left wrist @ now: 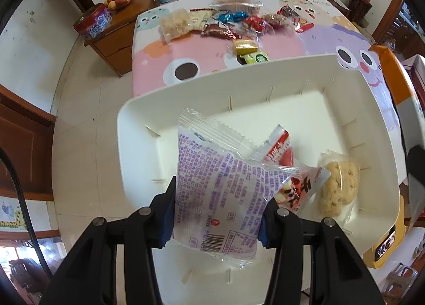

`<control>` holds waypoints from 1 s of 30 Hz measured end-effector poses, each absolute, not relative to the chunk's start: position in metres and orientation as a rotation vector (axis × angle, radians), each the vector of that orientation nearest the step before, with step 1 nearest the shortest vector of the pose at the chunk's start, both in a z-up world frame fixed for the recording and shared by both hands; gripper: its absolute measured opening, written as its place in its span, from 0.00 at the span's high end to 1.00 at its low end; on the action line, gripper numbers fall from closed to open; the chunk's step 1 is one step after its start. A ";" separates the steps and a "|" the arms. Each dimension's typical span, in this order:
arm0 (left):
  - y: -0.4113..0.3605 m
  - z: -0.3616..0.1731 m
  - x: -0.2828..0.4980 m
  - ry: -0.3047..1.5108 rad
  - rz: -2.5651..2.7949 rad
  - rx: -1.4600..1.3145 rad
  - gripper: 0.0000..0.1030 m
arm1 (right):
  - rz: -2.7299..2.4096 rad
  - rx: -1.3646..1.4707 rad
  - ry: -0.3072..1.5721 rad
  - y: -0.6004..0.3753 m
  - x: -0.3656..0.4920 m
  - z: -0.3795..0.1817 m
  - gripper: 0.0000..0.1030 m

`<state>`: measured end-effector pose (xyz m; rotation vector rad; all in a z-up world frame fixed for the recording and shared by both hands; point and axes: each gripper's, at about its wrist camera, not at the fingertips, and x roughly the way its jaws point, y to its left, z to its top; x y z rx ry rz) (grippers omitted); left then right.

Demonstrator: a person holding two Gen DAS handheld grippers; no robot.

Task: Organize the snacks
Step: 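Carry both snacks over the white tray and open both grippers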

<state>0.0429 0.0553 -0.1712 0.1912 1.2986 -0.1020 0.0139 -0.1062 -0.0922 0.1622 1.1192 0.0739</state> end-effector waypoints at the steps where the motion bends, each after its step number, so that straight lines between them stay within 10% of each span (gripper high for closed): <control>1: 0.054 -0.173 0.041 1.302 -0.102 0.186 0.54 | 0.071 0.159 1.122 -0.105 0.011 -0.094 0.61; 25: 0.047 -0.181 0.021 1.333 -0.087 0.207 0.52 | 0.052 0.159 1.162 -0.106 -0.001 -0.106 0.59; 30: 0.047 -0.171 0.018 1.298 -0.079 0.215 0.20 | 0.054 0.178 1.187 -0.109 -0.002 -0.110 0.59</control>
